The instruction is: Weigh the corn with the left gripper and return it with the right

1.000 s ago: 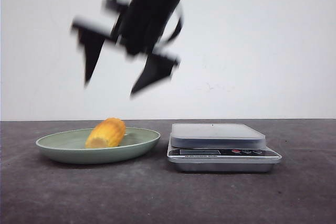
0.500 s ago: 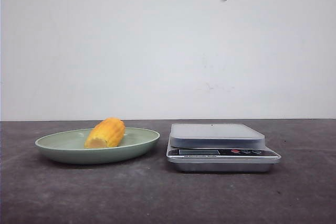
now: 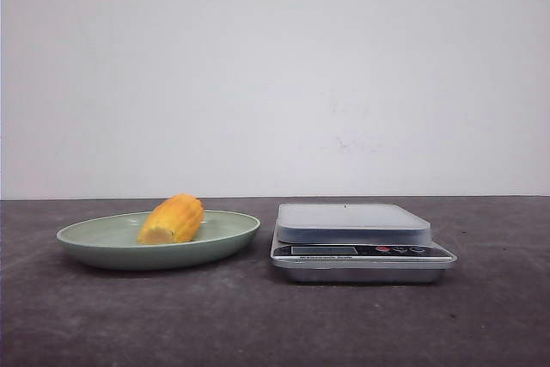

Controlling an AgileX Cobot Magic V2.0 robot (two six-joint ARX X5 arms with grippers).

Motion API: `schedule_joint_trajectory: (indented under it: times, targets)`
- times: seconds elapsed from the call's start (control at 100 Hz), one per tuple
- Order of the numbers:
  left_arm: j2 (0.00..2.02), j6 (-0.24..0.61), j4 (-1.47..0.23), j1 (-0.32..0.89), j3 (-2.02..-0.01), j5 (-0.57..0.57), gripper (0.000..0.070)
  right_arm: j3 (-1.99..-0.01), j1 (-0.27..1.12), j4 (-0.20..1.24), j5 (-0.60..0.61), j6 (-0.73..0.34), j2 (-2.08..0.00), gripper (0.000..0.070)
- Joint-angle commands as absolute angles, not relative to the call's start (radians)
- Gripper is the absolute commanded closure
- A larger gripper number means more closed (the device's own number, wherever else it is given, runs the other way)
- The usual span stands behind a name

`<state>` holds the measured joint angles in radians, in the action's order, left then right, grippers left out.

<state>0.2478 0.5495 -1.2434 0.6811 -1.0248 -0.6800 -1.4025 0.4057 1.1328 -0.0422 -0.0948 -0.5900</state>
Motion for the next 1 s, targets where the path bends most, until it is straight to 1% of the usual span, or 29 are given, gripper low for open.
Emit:
schedule_joint_trajectory:
  times: [0.0,0.04,0.07,0.09,0.1,0.11,0.13,0.15,0.16,0.17,0.19,0.2,0.21,0.23,0.24,0.34,0.4,0.48,0.57,0.99]
  targets:
    - [0.247,0.534,-1.206,0.689,-1.015,-0.673,0.0156,-1.335,0.41,1.11,-0.064,-0.124,-0.551,0.0185]
    - [0.247,0.53,-1.185,0.689,-1.0,-0.665,0.0172,-1.284,0.41,1.095,-0.065,-0.129,-0.511,0.0215]
    - [0.247,0.528,-1.172,0.689,-0.99,-0.658,0.0213,-1.244,0.41,1.081,-0.065,-0.137,-0.484,0.0256]
    - [0.247,0.525,-1.162,0.689,-0.982,-0.656,0.0255,-1.217,0.41,1.069,-0.065,-0.142,-0.466,0.0288]
    - [0.247,0.521,-1.155,0.689,-0.977,-0.654,0.0295,-1.203,0.41,1.062,-0.065,-0.145,-0.457,0.0307]
    - [0.247,0.519,-1.152,0.689,-0.975,-0.654,0.031,-1.191,0.41,1.056,-0.065,-0.148,-0.449,0.0329]
    - [0.247,0.513,-1.142,0.689,-0.969,-0.653,0.0371,-1.164,0.41,1.041,-0.065,-0.154,-0.433,0.0385]
    - [0.247,0.507,-1.132,0.69,-0.962,-0.654,0.044,-1.138,0.41,1.024,-0.065,-0.157,-0.418,0.0461]
    - [0.247,0.503,-1.124,0.69,-0.957,-0.653,0.05,-1.125,0.41,1.017,-0.065,-0.157,-0.41,0.0516]
    - [0.247,0.501,-1.121,0.69,-0.955,-0.654,0.052,-1.113,0.41,1.009,-0.065,-0.157,-0.403,0.0559]
    - [0.247,0.496,-1.111,0.69,-0.95,-0.654,0.0606,-1.09,0.41,0.992,-0.068,-0.157,-0.39,0.0662]
    - [0.247,0.491,-1.106,0.69,-0.947,-0.654,0.0654,-1.078,0.41,0.982,-0.072,-0.157,-0.384,0.07]
    - [0.247,0.485,-1.1,0.69,-0.944,-0.654,0.07,-1.067,0.41,0.972,-0.075,-0.157,-0.378,0.07]
    - [0.247,0.48,-1.089,0.69,-0.94,-0.654,0.07,-1.047,0.41,0.956,-0.081,-0.158,-0.367,0.0691]
    - [0.247,0.475,-1.081,0.69,-0.937,-0.654,0.0685,-1.037,0.41,0.947,-0.08,-0.159,-0.361,0.0683]
    - [0.247,0.457,-1.043,0.69,-0.932,-0.654,0.0693,-0.967,0.41,0.866,-0.08,-0.159,-0.325,0.0688]
    - [0.247,0.451,-1.026,0.69,-0.932,-0.65,0.0691,-0.948,0.41,0.845,-0.077,-0.16,-0.316,0.0688]
    - [0.247,0.453,-1.028,0.689,-0.932,-0.649,0.069,-0.947,0.41,0.854,-0.076,-0.176,-0.316,0.0688]
    - [0.247,0.453,-1.029,0.689,-0.933,-0.651,0.068,-0.947,0.41,0.861,-0.08,-0.175,-0.316,0.0688]
    - [0.247,0.453,-1.028,0.689,-0.933,-0.651,0.068,-0.948,0.41,0.86,-0.08,-0.175,-0.316,0.0688]
